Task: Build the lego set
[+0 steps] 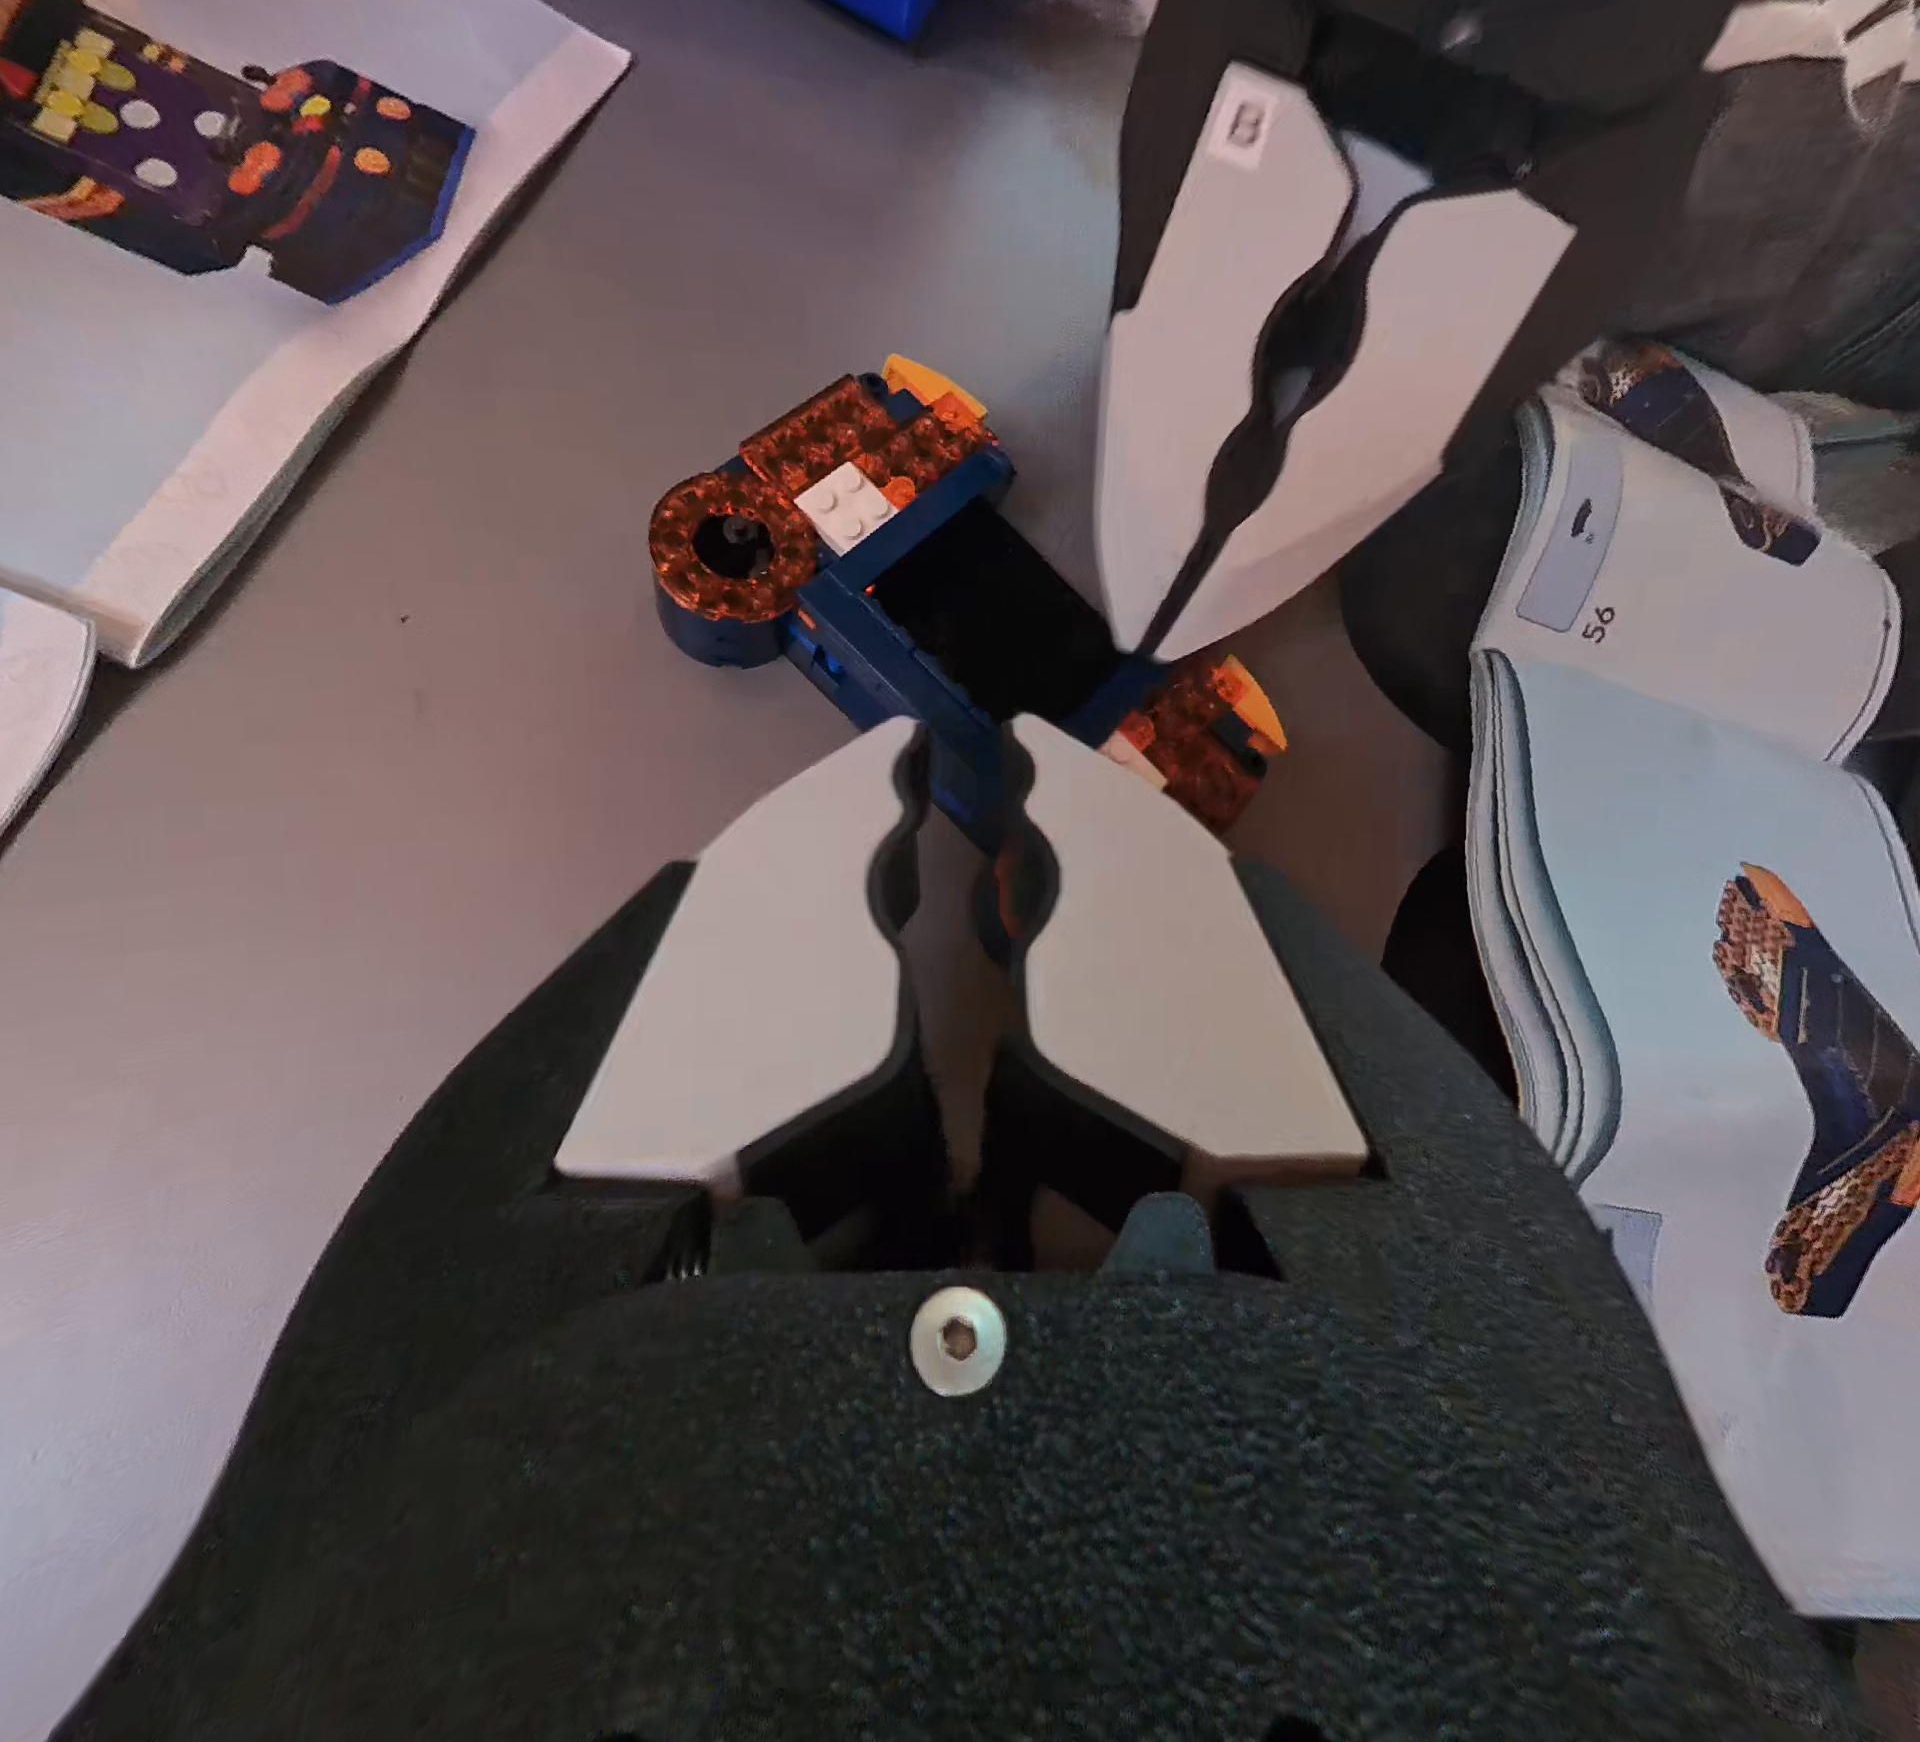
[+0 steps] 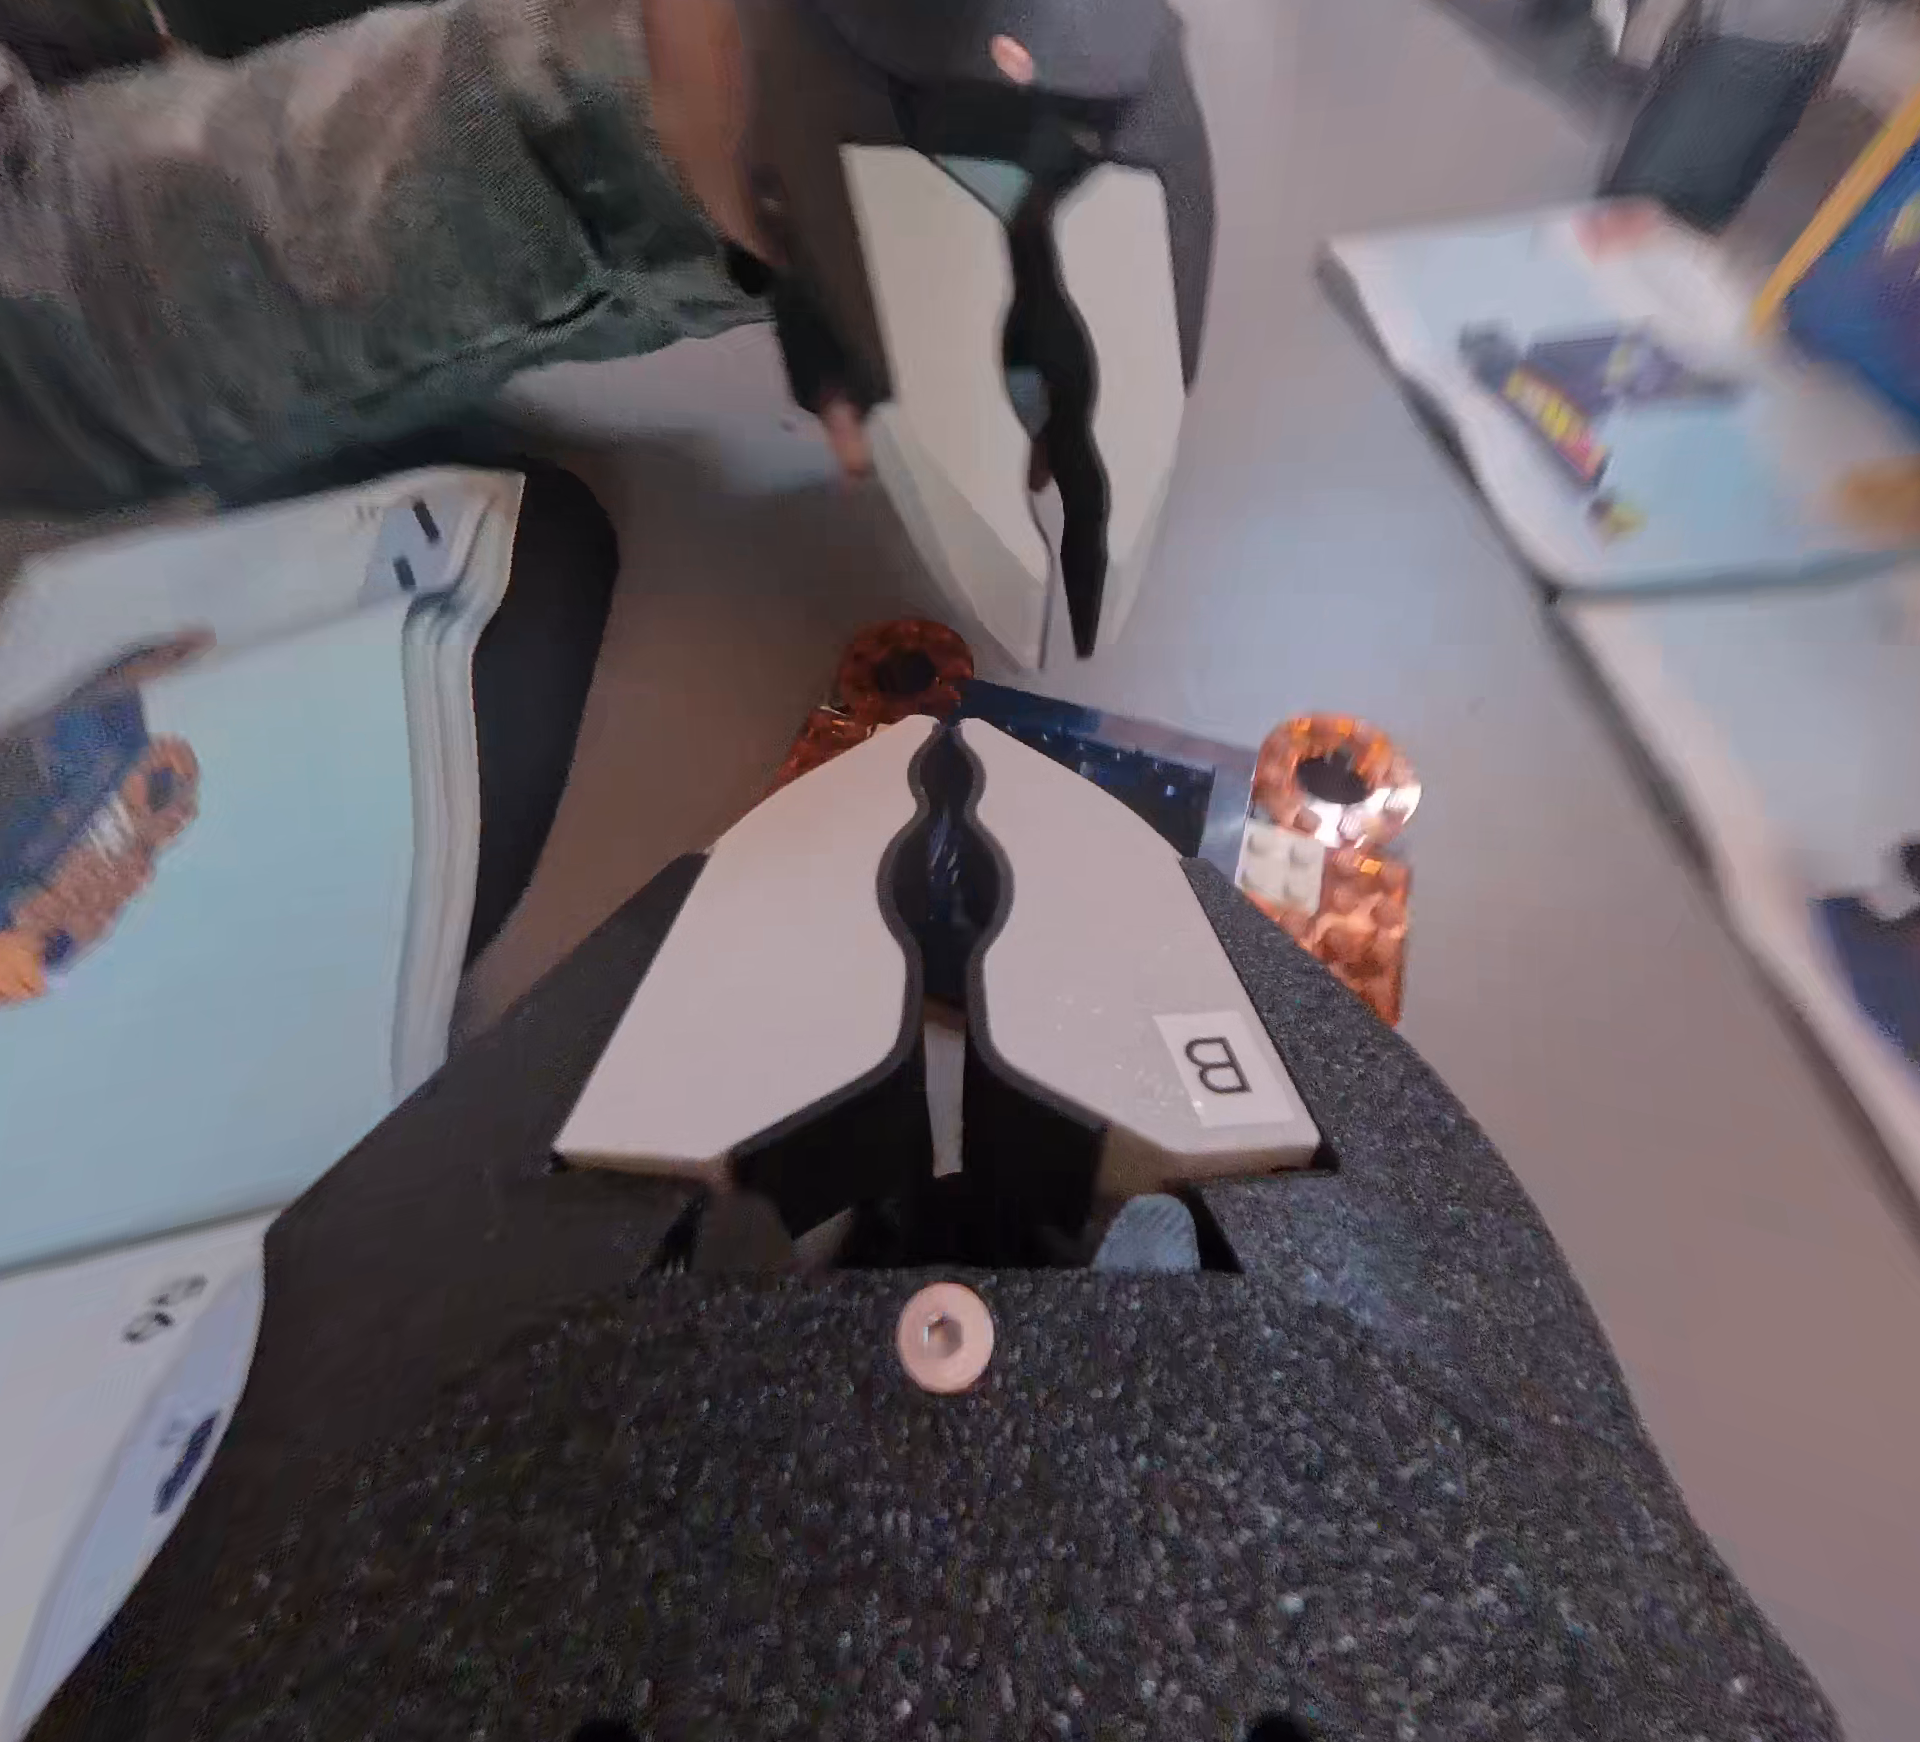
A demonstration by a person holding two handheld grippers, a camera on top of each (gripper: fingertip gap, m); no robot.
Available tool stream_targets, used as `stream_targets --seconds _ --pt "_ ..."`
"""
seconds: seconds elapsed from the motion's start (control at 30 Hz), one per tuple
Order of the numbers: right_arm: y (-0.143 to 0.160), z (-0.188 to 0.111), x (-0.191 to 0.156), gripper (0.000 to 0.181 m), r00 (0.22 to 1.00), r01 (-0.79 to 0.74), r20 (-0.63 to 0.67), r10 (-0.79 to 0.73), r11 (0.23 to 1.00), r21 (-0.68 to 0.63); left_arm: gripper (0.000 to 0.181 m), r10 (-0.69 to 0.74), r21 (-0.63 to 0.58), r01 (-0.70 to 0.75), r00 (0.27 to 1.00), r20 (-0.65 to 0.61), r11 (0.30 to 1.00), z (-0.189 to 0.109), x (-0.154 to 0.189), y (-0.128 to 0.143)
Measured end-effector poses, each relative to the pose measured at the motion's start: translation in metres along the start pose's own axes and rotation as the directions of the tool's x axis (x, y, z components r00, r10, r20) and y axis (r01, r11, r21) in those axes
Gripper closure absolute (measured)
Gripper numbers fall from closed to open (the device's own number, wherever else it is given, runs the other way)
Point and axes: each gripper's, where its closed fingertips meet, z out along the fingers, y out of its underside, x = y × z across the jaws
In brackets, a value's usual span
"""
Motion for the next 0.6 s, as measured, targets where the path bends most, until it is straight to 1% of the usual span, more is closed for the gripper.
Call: stream_targets --seconds 0.03,0.07,0.1,0.17,0.27,0.33,0.47,0.6 --pt "0.0 -0.001 -0.001 0.181 0.993 0.107 -0.042 -0.108 0.994 -0.025 0.175 0.038 0.006 -0.038 0.999 -0.017 0.999 0.001 0.004 0.0" --pt "0.004 0.001 -0.001 0.181 0.98 0.181 -0.074 -0.186 0.981 -0.072 0.179 0.082 0.009 -0.082 0.996 -0.037 0.997 0.002 0.009 -0.001" --pt "0.009 0.004 -0.005 0.181 0.973 0.212 -0.07 -0.219 0.972 -0.101 0.181 0.128 0.01 -0.128 0.991 -0.049 0.992 0.003 0.013 -0.002" --pt "0.016 0.008 -0.007 0.181 0.98 0.182 -0.056 -0.19 0.975 -0.124 0.181 0.19 -0.008 -0.191 0.98 -0.066 0.982 0.004 0.02 0.001" --pt "0.019 0.008 -0.003 0.181 0.989 0.126 -0.056 -0.133 0.984 -0.125 0.181 0.216 -0.072 -0.219 0.975 -0.05 0.973 0.01 0.018 0.01" --pt "0.02 0.008 -0.003 0.181 0.995 0.083 -0.046 -0.088 0.99 -0.114 0.181 0.201 -0.065 -0.206 0.977 -0.075 0.976 0.013 0.021 0.009" --pt "0.02 0.008 -0.003 0.18 0.99 0.117 -0.067 -0.126 0.985 -0.124 0.181 0.196 -0.074 -0.201 0.978 -0.073 0.977 0.013 0.022 0.01" --pt "0.021 0.008 -0.003 0.18 0.994 0.074 -0.071 -0.083 0.99 -0.122 0.181 0.193 -0.068 -0.197 0.979 -0.068 0.978 0.013 0.022 0.01"
